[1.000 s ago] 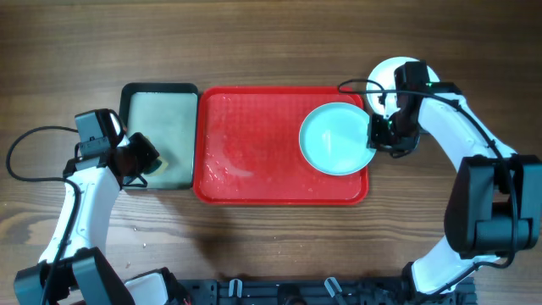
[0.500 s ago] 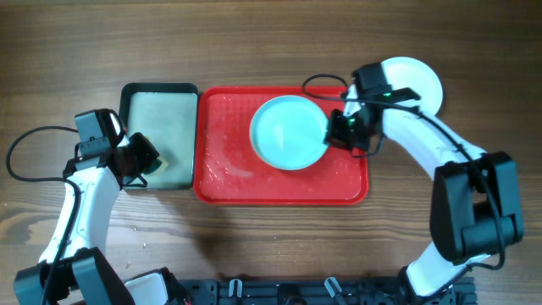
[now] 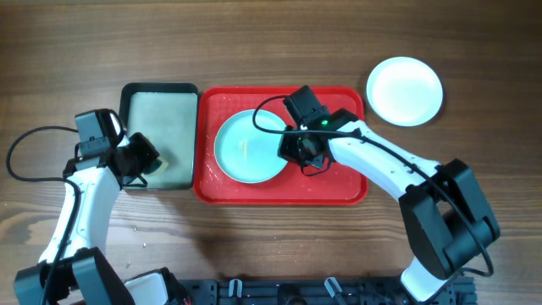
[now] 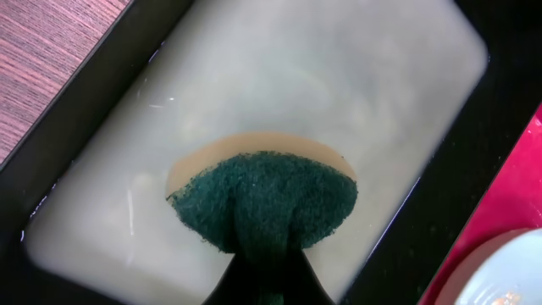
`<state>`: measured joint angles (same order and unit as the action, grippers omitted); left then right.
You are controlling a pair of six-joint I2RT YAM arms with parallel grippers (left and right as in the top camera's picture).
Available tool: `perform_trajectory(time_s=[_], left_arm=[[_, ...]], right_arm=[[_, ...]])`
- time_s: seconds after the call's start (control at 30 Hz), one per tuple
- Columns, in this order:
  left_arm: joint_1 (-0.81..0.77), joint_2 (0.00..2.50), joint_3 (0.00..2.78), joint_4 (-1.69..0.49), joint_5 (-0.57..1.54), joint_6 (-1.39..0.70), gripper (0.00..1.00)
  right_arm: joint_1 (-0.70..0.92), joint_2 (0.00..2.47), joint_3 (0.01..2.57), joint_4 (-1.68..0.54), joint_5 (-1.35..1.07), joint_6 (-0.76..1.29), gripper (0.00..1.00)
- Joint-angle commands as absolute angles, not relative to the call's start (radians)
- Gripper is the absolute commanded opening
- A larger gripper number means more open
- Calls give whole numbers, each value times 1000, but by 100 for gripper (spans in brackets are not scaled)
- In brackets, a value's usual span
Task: Clean dirty plates on tray and stack at the side
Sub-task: 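Release the white plate and reach the right gripper to the blue plate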
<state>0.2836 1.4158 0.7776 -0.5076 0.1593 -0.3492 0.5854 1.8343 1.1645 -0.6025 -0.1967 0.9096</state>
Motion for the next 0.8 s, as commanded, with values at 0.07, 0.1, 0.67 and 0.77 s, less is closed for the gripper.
perform_trajectory(time_s=[0.07,0.1,0.67,0.77], left_arm=[[288,1420,772,-504,175,-352,4],[288,1420,772,-504,175,-352,4],[284,1420,772,-487,203,-343,4],[284,1419,797,-457,315,-288,4]], right_arm=[[593,1842,1156,-595,-152,922,4],[593,1842,1156,-595,-152,919,5],[506,1842,1216,-538,-213,410,48],[497,1842,1216,-511,-252,369,48]])
